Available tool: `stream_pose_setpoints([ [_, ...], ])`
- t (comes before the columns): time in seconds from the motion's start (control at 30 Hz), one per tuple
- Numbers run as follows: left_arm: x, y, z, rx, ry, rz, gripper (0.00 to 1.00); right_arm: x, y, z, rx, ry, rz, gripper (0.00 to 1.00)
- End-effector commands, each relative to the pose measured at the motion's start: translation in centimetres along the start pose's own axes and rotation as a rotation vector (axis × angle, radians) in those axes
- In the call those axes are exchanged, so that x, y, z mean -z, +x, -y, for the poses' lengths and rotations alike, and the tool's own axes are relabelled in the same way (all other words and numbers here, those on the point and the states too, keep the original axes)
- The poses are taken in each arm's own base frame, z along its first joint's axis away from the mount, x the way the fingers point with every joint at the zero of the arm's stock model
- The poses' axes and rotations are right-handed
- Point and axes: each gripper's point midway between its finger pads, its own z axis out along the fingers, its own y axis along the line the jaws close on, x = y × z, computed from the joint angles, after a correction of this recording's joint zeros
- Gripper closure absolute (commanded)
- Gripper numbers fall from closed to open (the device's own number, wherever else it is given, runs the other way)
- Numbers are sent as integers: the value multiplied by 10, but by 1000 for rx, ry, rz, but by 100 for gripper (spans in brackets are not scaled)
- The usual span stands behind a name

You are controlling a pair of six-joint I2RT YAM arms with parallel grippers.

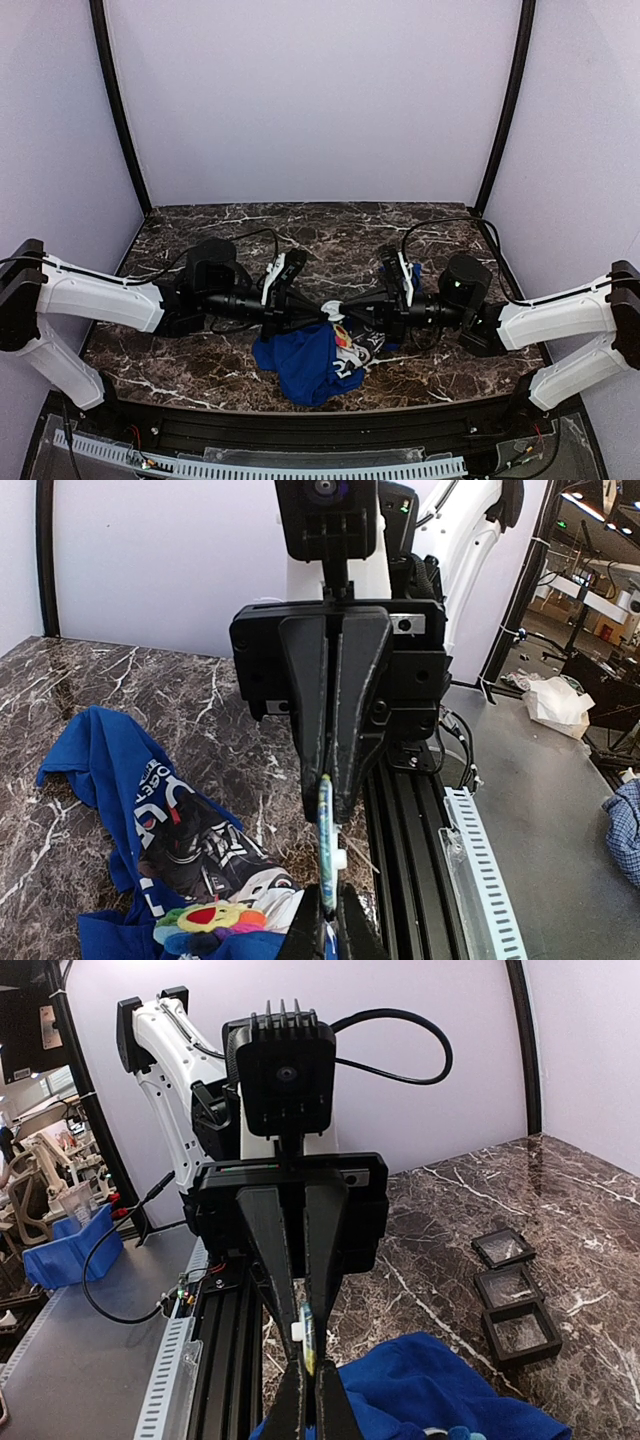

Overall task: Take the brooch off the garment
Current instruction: Pass from the right arm to the left

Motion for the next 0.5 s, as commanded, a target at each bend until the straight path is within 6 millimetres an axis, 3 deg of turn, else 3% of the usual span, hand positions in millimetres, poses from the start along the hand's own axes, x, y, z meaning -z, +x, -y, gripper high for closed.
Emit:
stream_pose_setpoints([
  [0.0, -4, -15, 5, -48, 27, 39, 97, -7, -8, -4, 7, -28, 12, 100],
  [0.07, -3, -15, 5, -51, 26, 40, 99, -7, -7, -3, 9, -20, 9, 98],
  [0.47, 2, -14, 3, -44, -8, 41, 99, 3, -2, -5, 55, 4, -2, 62],
])
